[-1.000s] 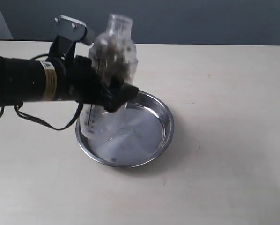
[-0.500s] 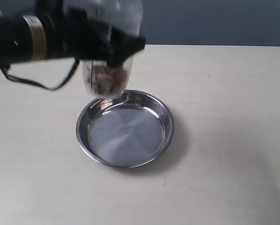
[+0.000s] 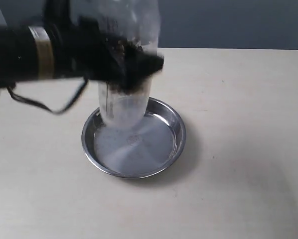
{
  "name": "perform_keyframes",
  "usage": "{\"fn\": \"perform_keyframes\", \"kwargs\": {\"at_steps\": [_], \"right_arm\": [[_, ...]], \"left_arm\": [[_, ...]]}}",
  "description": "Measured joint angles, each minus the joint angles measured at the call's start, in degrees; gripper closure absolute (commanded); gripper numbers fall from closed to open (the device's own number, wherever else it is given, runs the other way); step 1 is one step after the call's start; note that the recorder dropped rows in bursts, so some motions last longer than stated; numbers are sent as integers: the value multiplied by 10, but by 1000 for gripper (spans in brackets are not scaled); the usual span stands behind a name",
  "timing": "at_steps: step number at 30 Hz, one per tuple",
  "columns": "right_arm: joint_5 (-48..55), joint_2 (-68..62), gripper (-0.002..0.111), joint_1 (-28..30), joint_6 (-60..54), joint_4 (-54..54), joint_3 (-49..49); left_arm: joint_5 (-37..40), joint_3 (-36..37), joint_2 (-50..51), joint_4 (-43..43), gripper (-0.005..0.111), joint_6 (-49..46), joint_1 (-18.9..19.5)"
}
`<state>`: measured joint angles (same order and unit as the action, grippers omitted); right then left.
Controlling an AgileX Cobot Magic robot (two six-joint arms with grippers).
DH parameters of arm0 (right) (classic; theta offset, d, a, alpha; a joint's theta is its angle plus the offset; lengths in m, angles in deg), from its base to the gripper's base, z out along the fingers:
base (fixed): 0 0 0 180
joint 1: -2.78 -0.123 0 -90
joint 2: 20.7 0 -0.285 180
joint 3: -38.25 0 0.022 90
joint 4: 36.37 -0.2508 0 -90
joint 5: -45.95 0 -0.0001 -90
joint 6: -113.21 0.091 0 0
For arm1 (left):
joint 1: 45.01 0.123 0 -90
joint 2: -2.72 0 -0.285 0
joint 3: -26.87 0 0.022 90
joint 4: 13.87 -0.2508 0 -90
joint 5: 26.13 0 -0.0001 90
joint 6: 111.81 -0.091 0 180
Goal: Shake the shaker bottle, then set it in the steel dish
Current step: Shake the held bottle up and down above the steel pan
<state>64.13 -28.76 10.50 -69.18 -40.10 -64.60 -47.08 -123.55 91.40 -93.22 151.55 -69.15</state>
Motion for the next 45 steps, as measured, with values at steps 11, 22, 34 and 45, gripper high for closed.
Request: {"fn": "perform_keyframes", "kwargs": {"at_steps": [11,22,34,45], "right_arm": [[0,0,109,0,0,0,0],[0,0,109,0,0,0,0],[0,0,109,0,0,0,0],[0,0,109,0,0,0,0]], "left_arm": [[46,-11,-27,-29,106,25,-15],[67,12,-35,-10,106,3,-15],[41,7,-37,-2,106,2,-15],[53,26,-25,10,106,-22,-21]]}}
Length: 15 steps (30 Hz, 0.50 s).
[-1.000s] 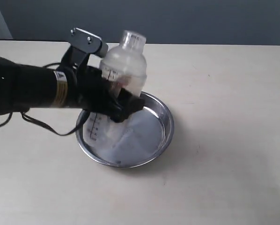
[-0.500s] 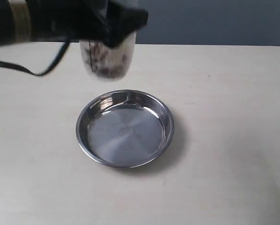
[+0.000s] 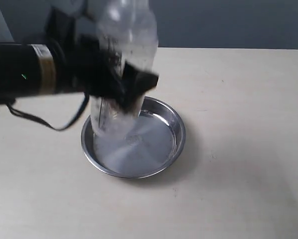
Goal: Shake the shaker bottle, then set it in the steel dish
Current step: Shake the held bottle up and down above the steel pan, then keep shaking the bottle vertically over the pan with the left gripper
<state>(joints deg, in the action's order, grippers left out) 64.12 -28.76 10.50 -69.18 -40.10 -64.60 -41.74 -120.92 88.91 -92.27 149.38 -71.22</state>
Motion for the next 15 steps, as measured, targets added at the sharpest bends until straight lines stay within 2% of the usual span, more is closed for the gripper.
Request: {"fn": "perform_keyframes", "kwargs": {"at_steps": [2,6,8,12,15], "right_arm": [[0,0,109,0,0,0,0],[0,0,109,0,0,0,0],[0,0,109,0,0,0,0],[0,0,109,0,0,0,0],[0,0,109,0,0,0,0]], "left_arm": [[8,8,16,-9,106,2,0],[-8,-54,-53,-4,106,2,0],[-20,-45,-55,10,106,2,0],[-42,4,19,7,106,32,6],[-80,-30,-7,1,106,5,11]]}}
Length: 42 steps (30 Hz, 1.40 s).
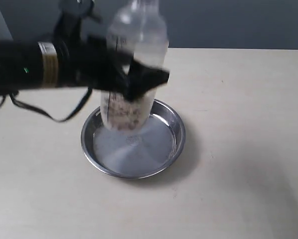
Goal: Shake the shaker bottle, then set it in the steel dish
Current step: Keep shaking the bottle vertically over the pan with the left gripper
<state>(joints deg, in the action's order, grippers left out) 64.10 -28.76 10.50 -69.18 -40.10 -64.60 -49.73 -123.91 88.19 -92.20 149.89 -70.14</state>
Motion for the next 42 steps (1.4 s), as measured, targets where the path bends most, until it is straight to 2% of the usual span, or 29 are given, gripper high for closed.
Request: {"fn": "perform_keyframes", "kwargs": {"at_steps": [3,8,11,12,15,16,19,21,23,24,26,27,28,29,30,31,33,34,36,38,39,40,42], "right_arm": [[0,0,109,0,0,0,0],[1,0,109,0,0,0,0],[0,0,109,0,0,0,0],[0,0,109,0,0,0,0],[1,0,109,0,0,0,0],[1,0,109,0,0,0,0],[0,0,109,0,0,0,0],[0,0,109,0,0,0,0],[0,0,109,0,0,0,0],[0,0,109,0,0,0,0],[0,0,109,0,0,0,0],[0,0,109,0,0,0,0],[0,0,109,0,0,0,0],[0,0,109,0,0,0,0],[0,0,109,0,0,0,0],[0,0,109,0,0,0,0],[0,0,109,0,0,0,0],[0,0,109,0,0,0,0],[0,0,109,0,0,0,0],[0,0,109,0,0,0,0],[0,0,109,0,0,0,0],[0,0,109,0,0,0,0],[0,0,109,0,0,0,0]], "left_arm": [[36,-38,-46,19,106,-25,-13],[101,29,27,12,106,-30,-23],[98,-40,-43,20,106,-51,-23],[92,-40,-49,28,106,-49,-23],[69,36,42,22,106,-19,-23],[69,37,45,16,106,-18,-23],[83,-37,-31,26,106,-49,-23],[82,-44,-47,35,106,-52,-23],[76,-20,-31,16,106,-51,-23],[130,-10,-17,-1,106,-51,-26],[301,-7,6,-6,106,-23,-16],[344,-5,15,10,106,-5,3],[353,0,19,25,106,2,12],[324,10,23,41,106,3,25],[251,21,25,47,106,1,27],[159,26,31,48,106,-4,20],[55,27,35,40,106,-18,-15],[57,27,35,40,106,-22,-29],[166,21,38,76,106,-20,-39],[272,17,49,145,106,-22,-20],[292,24,53,196,106,-52,-11],[280,33,53,217,106,-86,-12],[194,52,47,223,106,-175,-45]]}}
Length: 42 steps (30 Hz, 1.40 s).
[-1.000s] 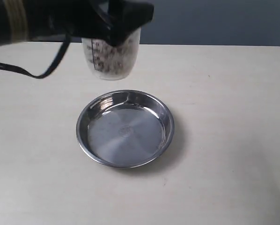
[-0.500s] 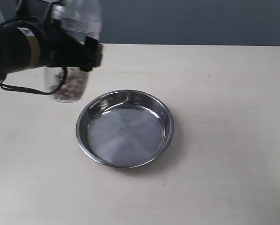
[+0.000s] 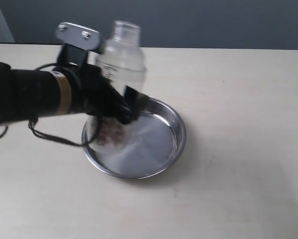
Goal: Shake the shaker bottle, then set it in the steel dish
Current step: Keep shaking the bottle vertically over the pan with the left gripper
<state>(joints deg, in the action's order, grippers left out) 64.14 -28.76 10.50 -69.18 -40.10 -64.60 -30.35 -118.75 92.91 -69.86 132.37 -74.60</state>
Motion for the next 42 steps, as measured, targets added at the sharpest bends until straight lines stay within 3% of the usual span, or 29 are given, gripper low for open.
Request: {"fn": "perform_keyframes", "kwargs": {"at_steps": [2,3,4,6,9,11,13,16,19,21,23,25,29,32,35,38,42], "right_arm": [[0,0,109,0,0,0,0],[0,0,109,0,0,0,0],[0,0,109,0,0,0,0],[0,0,109,0,0,0,0],[0,0,109,0,0,0,0],[0,0,109,0,0,0,0],[0,0,109,0,0,0,0],[0,0,109,0,0,0,0],[0,0,109,0,0,0,0],[0,0,109,0,0,0,0],[0,0,109,0,0,0,0],[0,0,109,0,0,0,0],[0,0,109,0,0,0,0],[0,0,109,0,0,0,0],[0,0,109,0,0,0,0],[0,0,109,0,0,0,0],[0,0,109,0,0,0,0]], "left_arm": [[-21,-6,-12,21,106,-67,-29],[-4,-10,-12,45,106,-70,-20],[30,-14,0,105,106,-63,18],[33,-12,6,126,106,-63,38],[-51,-28,-18,83,106,-65,35],[-108,-83,-69,61,106,-51,30],[-103,-61,-79,56,106,-34,14],[-57,-5,-8,32,106,-28,4],[-39,-101,-91,31,106,-46,3],[-82,-67,-85,35,106,-33,-18],[-51,-11,-21,22,106,-27,-28],[-22,-23,-40,21,106,-36,-28],[-87,-16,-55,35,106,-46,-28],[-34,7,-1,20,106,-46,-28],[13,-34,-41,12,106,-53,-24],[-28,-80,-96,27,106,-58,-23],[-58,-24,-49,53,106,-54,-28]]}}
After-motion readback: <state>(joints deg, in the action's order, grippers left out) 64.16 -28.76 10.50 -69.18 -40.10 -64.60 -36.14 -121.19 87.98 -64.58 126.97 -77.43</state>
